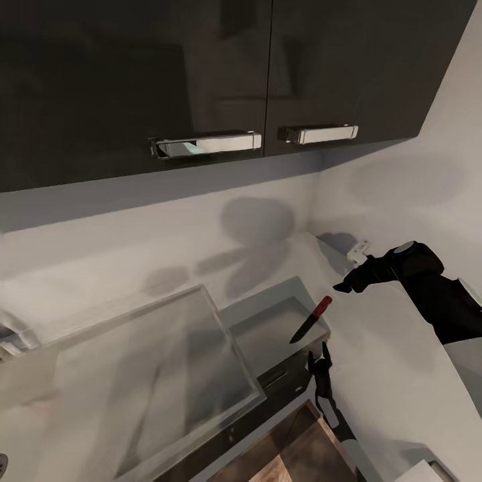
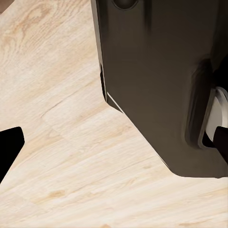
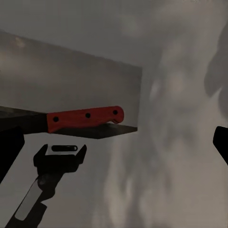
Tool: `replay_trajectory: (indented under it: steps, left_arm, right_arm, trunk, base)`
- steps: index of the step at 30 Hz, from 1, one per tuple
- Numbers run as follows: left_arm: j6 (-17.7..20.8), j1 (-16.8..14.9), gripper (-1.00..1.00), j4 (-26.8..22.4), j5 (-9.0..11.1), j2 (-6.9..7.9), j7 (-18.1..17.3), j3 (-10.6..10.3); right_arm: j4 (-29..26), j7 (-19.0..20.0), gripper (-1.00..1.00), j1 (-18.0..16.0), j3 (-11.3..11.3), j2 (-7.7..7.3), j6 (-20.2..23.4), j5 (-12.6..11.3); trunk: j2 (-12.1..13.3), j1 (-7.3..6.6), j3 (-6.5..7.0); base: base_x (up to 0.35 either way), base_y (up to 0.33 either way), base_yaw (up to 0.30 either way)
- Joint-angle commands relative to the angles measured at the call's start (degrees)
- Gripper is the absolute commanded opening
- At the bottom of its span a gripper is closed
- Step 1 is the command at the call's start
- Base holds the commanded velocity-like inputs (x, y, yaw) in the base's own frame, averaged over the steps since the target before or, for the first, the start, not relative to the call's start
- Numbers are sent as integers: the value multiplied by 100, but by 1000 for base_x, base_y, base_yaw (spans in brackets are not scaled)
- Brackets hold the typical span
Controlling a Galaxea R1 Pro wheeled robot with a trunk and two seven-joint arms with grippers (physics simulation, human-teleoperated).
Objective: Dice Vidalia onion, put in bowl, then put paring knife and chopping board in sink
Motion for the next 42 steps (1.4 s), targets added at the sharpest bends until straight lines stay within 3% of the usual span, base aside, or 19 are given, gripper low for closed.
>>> replay_trajectory:
  steps: [1, 22, 24, 27, 33, 42]
  left_arm:
    - [12, -7, 100, 9, 59, -1, -29, -48]
    - [12, -7, 100, 9, 59, 8, -29, -50]
    - [-28, -7, 100, -17, 124, -17, -68, -19]
    - [-29, -7, 100, -17, 129, -2, -70, -19]
    - [-34, 0, 100, -60, 128, 18, -58, -9]
    - [-32, 2, 100, -78, 141, 38, -67, 6]
  right_arm:
    - [-6, 54, 100, -6, 9, -4, 13, 60]
    - [7, 45, 100, -7, 17, -4, 13, 60]
    - [73, 83, 100, -73, -48, 62, -53, 113]
    - [8, 21, 100, -168, -144, 158, 45, 12]
    - [-177, -172, 100, -2, -337, 352, -16, -149]
    - [-177, -461, 100, 6, -385, 401, -306, -146]
  trunk:
    - [-12, 3, -11]
    - [-12, 3, -11]
    - [-12, 3, -11]
    - [-12, 3, -11]
    - [-12, 3, -11]
    - [-12, 3, -11]
  base:
    - [0, 0, 0]
    - [26, 0, 0]
    - [0, 0, 0]
    - [0, 0, 0]
    - [0, 0, 0]
    - [0, 0, 0]
